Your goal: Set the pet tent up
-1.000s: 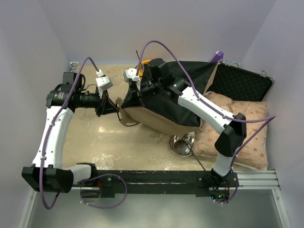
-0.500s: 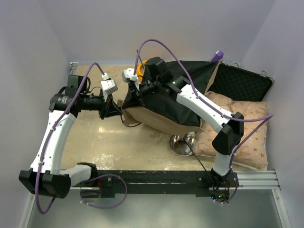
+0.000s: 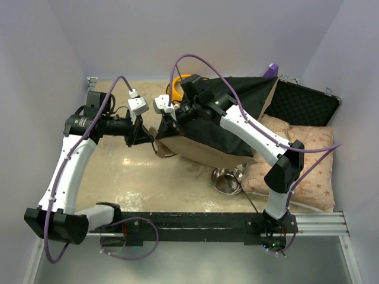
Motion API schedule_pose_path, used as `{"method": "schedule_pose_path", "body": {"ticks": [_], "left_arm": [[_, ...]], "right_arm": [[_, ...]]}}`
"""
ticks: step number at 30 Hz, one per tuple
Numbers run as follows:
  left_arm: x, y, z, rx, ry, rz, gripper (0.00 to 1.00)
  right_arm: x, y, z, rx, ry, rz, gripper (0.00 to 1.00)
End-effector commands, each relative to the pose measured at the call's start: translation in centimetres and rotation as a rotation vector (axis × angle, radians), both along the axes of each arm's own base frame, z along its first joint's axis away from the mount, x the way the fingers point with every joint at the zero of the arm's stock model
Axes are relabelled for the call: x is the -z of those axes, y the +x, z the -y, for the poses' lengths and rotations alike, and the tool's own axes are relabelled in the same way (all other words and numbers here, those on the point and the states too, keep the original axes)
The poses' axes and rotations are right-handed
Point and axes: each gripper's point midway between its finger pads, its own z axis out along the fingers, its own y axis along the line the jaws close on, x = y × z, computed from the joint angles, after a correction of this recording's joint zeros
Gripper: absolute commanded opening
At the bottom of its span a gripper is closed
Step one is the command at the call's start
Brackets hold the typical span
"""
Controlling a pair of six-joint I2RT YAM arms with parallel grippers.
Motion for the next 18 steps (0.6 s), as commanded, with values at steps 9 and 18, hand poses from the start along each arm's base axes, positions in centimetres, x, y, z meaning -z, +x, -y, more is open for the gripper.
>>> {"method": "schedule_pose_path", "body": {"ticks": [9, 18], "left_arm": [[-6.4, 1.2, -1.1, -0.113, -0.197, 0.109, 0.45], [-15.9, 4.0, -5.0, -0.394, -0.315, 0.429, 0.90]], "right_arm": [[-6.7, 1.9, -1.0, 0.037, 0.125, 0.068, 0.00], [-16.4, 4.9, 1.0, 0.171, 0.338, 0.225, 0.00]]}}
